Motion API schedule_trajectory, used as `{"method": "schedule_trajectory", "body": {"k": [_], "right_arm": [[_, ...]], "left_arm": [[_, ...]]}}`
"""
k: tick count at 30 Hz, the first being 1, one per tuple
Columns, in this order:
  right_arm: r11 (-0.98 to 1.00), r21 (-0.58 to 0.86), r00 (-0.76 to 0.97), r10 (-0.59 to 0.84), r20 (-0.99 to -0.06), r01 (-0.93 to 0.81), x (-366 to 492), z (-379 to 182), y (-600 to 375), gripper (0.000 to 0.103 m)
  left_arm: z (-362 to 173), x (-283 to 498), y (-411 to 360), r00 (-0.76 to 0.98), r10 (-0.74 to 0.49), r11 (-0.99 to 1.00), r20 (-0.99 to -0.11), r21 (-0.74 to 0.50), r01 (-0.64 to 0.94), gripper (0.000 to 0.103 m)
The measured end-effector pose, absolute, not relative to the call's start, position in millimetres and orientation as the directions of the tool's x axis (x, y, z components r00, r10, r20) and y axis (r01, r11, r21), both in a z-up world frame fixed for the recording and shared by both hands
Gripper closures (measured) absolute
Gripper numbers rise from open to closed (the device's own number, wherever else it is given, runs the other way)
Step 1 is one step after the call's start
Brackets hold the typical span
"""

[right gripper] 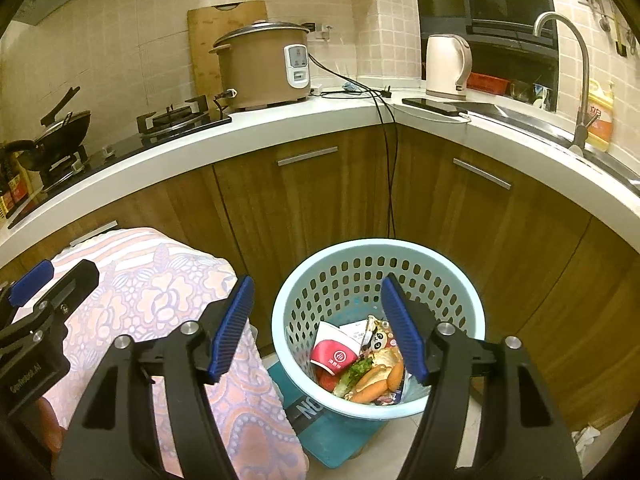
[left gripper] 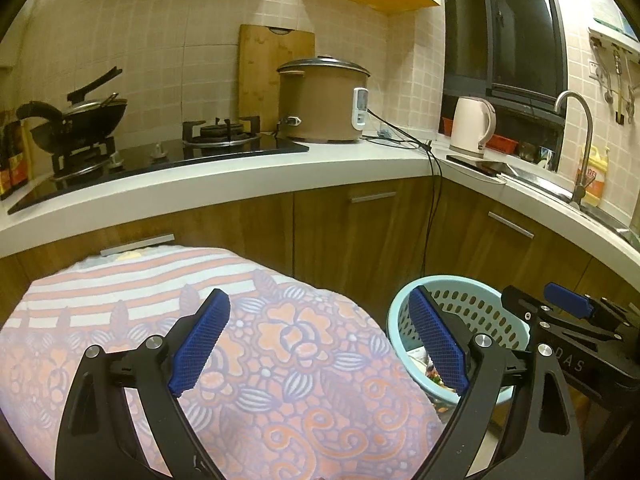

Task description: Collect trash

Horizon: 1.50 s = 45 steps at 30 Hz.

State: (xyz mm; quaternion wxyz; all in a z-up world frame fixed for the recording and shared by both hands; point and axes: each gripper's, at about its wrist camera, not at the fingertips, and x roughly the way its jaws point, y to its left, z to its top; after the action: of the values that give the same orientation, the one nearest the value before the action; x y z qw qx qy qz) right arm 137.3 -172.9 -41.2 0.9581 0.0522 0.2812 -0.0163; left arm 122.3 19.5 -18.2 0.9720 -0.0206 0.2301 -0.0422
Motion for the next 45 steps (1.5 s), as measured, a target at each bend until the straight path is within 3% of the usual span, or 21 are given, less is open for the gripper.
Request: {"method": "schedule_trajectory", "body": {"k": [45], "right_arm": [[0.995, 0.085, 0.838, 0.003, -0.546, 0.052, 136.0, -42.8, -171.0, 0.034]], "left_arm": [[-15.5, 121.9, 24.1, 0.895, -0.090, 0.995, -0.437, -0.073, 0.064, 0.012]]}}
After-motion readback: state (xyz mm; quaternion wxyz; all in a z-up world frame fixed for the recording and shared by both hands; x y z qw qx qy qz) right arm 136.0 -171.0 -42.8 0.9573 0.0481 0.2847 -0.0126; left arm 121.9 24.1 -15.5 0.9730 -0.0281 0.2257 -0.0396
